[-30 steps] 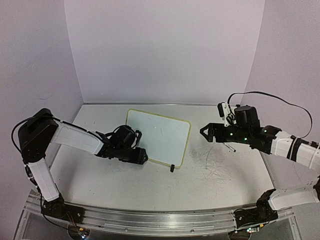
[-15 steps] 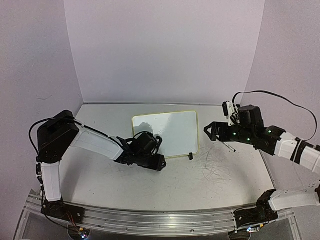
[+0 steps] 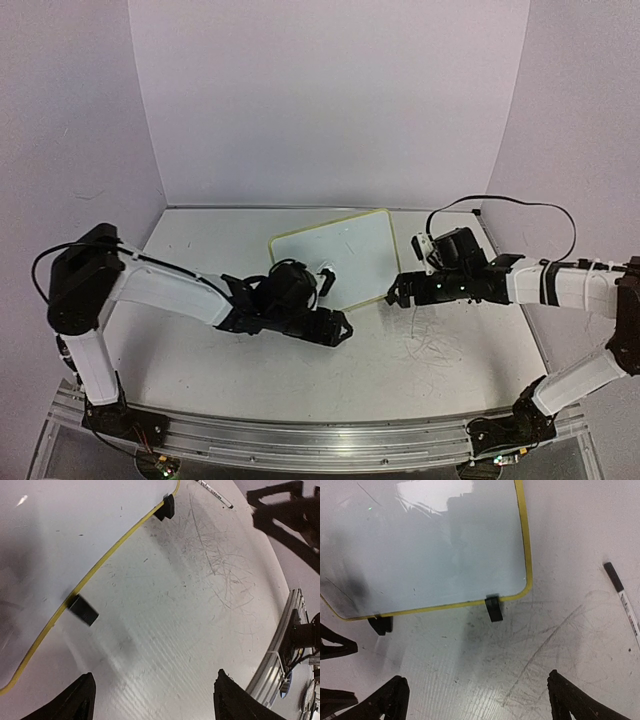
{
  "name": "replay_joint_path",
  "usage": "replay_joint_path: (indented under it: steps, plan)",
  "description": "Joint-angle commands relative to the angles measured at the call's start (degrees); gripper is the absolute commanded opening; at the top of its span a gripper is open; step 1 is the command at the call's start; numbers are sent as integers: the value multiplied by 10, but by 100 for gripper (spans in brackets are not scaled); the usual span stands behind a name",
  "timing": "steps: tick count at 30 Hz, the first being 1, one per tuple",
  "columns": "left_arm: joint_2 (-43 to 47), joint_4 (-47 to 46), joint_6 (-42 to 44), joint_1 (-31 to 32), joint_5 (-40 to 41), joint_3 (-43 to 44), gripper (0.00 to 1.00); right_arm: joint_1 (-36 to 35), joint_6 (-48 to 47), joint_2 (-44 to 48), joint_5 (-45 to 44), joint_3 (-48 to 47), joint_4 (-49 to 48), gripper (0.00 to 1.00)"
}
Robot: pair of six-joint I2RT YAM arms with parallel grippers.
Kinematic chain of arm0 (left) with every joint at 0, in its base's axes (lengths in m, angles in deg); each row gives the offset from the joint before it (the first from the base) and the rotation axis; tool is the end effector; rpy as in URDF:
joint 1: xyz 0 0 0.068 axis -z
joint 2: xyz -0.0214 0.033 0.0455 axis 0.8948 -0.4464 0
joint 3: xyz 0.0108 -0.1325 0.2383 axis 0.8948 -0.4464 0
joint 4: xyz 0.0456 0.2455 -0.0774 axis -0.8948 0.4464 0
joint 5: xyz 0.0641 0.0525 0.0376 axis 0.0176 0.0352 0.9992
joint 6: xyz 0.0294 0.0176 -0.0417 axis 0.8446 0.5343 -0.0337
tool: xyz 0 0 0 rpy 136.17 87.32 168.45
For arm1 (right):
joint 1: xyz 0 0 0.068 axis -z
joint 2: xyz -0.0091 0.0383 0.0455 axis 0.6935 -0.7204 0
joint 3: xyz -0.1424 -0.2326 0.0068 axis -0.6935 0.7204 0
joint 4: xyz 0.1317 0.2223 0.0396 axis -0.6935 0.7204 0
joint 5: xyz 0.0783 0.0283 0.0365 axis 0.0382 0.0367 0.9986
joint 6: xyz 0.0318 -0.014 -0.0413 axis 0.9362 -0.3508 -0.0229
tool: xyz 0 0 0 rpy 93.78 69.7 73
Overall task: Write a sentence on the whiteboard
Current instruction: Adjust the whiteboard at the center of the board.
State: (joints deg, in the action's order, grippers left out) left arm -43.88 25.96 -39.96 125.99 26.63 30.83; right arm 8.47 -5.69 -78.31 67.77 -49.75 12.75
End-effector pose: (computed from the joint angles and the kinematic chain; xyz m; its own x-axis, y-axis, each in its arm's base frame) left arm 0.1830 -0.3578 0.1622 -0.7912 0.2226 -0.5696 0.5457 0.6774 -0.4933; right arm 0.2344 0.1694 0.2124 -0.7260 -0.1521 -0.6706 -0.4157 0.8740 0.2517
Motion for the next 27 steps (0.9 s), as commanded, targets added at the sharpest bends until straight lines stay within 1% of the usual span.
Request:
replay_joint_path:
  steps: [1, 3, 6, 7, 9, 10, 11, 14, 16, 19, 20, 23, 27]
  plan:
    - [158, 15, -9, -10, 36, -79, 84, 81, -37, -19, 145, -5, -133, 96]
    - [207, 29, -34, -29, 54, -120, 84, 107, -49, -39, 215, -14, -166, 96]
    - [284, 20, -64, -73, 55, -188, 84, 131, -60, -67, 267, -41, -194, 97]
    - [298, 9, -67, -84, 52, -201, 80, 138, -60, -77, 278, -51, -196, 97]
    - [319, -19, -63, -106, 38, -220, 61, 154, -59, -90, 299, -69, -204, 98]
    - [322, -29, -58, -116, 30, -222, 56, 159, -59, -96, 305, -76, -209, 98]
    - [321, -31, -53, -127, 26, -220, 54, 163, -57, -102, 312, -82, -212, 98]
    - [309, -36, -40, -155, -1, -208, 57, 169, -54, -126, 327, -100, -214, 98]
    - [291, -48, -38, -171, -21, -205, 58, 170, -55, -135, 325, -103, -217, 97]
    - [257, -58, -27, -178, -33, -188, 54, 180, -40, -149, 317, -99, -234, 97]
    - [245, -61, -21, -178, -34, -180, 52, 190, -28, -155, 327, -99, -241, 96]
    - [209, -73, 5, -179, -37, -152, 42, 209, -4, -192, 387, -106, -278, 88]
    - [167, -76, 18, -182, -42, -116, 30, 210, -2, -219, 404, -123, -291, 83]
